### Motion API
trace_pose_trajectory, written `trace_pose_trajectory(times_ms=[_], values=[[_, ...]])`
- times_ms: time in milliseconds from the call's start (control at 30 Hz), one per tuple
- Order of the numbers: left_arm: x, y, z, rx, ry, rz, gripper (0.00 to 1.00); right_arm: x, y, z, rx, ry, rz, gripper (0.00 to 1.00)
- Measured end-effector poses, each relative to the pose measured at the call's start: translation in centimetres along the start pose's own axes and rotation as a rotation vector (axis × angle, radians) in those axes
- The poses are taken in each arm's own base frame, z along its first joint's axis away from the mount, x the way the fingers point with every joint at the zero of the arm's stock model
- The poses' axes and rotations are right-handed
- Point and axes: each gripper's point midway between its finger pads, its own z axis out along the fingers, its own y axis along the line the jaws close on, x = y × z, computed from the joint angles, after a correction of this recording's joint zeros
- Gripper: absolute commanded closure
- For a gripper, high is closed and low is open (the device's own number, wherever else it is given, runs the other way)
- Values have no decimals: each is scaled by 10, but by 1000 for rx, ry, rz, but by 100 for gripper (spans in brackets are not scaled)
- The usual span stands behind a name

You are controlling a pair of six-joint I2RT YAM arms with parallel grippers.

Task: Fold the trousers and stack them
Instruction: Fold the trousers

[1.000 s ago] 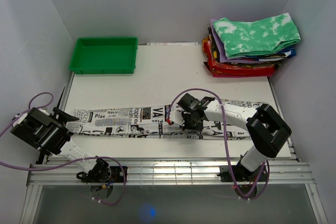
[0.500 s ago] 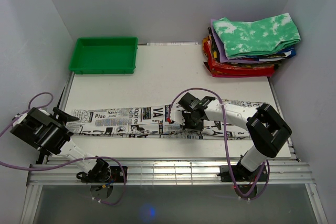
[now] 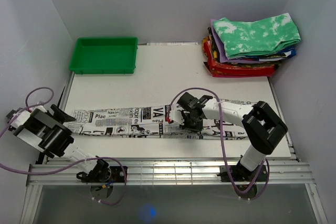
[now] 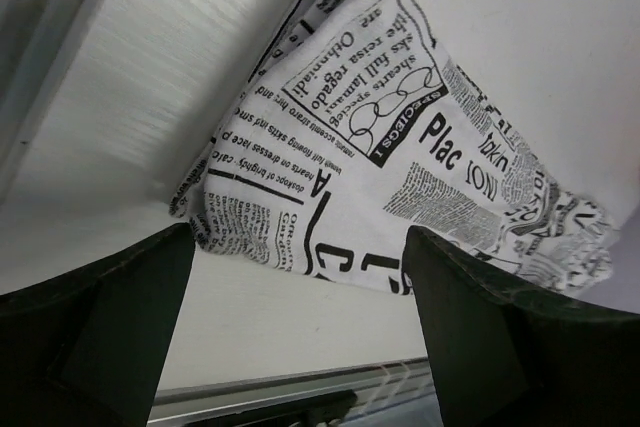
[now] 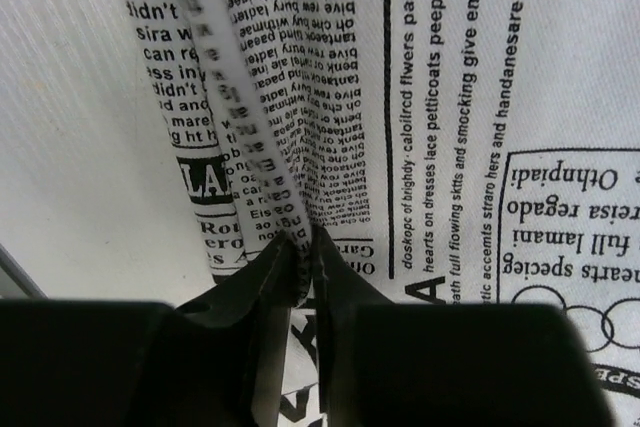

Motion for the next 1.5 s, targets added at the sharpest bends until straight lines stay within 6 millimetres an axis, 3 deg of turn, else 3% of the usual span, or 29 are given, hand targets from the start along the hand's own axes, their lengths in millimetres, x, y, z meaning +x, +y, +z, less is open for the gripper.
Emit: trace_pose_trajectory(times_ms=[33,100,133,233,333,400,467,567,667,767,867,1000,1100,1133,1167,1233,1267,1333,1400,1500], values=[[-5,-2,-8,-13,-22,49,3,-1,0,1,-6,4,3,68],[-21,-12,-30,-42,-92,166,5,-1,1,2,-24,14,15,56],[-31,-21,-43,-58,-135,239,6,-2,2,1,-36,16,19,45],[-51,-57,-76,-103,-256,463,10,-9,2,-2,-54,5,22,28],[-43,-101,-74,-77,-275,639,17,-23,-3,-11,-55,-37,16,22],[-29,-122,-53,-31,-231,708,22,-30,-6,-19,-48,-67,9,23],[-10,-120,-24,-7,-151,707,28,-32,-8,-33,-36,-100,3,29],[13,-95,17,-17,-6,621,38,-22,-12,-58,-9,-138,33,39],[25,-65,45,-58,100,534,42,14,-22,-76,29,-136,127,43],[28,-48,55,-107,137,504,47,76,-25,-77,51,-64,260,44],[23,-38,59,-150,144,491,50,128,-5,-67,21,42,335,46],[11,-33,61,-184,163,470,55,156,27,-51,-40,131,330,53],[-5,-31,64,-204,168,464,57,166,39,-41,-72,167,334,66],[-13,-31,65,-206,166,468,56,169,41,-38,-85,178,333,69],[-22,-33,66,-202,157,478,47,170,43,-37,-96,186,335,72],[-44,-40,68,-180,121,529,33,170,45,-37,-113,190,336,71],[-55,-47,67,-157,93,565,21,167,45,-38,-118,180,337,71],[-70,-72,61,-89,43,653,11,153,38,-47,-120,126,334,69],[-77,-104,55,-31,-9,761,2,128,17,-67,-74,29,323,68],[-61,-182,46,105,-74,978,2,85,-31,-112,75,-142,292,70]])
